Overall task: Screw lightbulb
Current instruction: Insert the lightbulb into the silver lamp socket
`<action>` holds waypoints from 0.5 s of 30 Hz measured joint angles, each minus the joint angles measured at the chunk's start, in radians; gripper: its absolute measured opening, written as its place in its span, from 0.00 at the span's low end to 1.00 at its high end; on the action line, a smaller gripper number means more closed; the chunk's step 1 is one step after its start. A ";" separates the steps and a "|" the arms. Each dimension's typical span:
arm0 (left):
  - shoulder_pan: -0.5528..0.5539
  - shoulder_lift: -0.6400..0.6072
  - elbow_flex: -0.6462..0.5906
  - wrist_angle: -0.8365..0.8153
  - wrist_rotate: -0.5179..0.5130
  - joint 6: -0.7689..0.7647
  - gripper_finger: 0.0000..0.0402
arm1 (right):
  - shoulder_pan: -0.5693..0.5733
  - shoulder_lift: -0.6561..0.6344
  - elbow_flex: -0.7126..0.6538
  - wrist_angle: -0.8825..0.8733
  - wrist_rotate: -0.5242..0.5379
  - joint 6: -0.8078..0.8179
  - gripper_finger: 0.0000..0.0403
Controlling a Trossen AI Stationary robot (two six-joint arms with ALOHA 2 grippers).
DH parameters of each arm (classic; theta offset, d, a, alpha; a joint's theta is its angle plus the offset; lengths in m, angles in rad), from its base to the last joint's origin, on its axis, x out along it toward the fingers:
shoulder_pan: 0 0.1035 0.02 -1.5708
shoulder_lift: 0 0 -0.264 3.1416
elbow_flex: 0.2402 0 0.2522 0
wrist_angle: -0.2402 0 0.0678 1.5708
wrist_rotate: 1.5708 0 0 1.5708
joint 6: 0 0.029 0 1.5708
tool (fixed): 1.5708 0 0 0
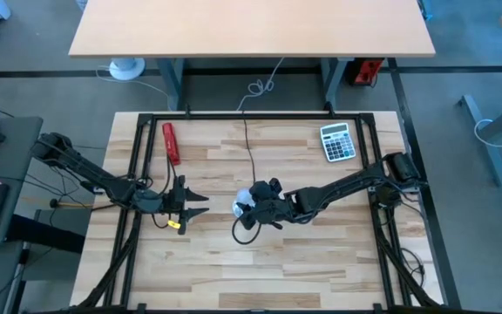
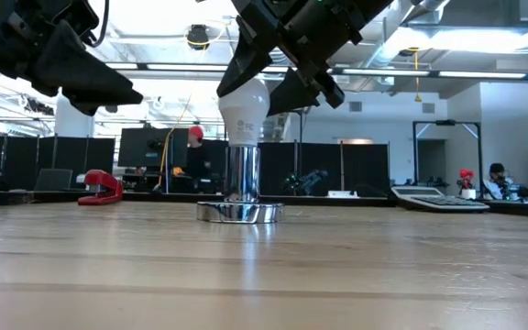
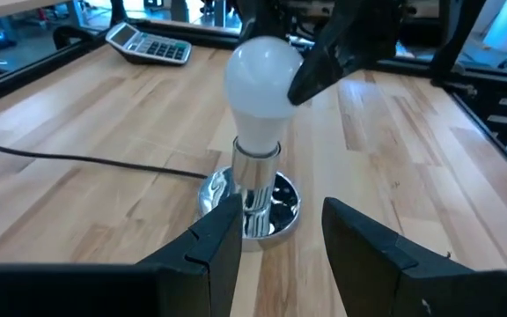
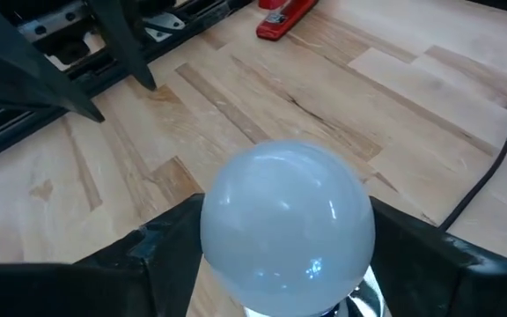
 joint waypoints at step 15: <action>0.000 0.000 0.000 -0.011 0.001 -0.007 0.37 | 0.000 -0.002 0.001 0.009 0.044 -0.041 0.95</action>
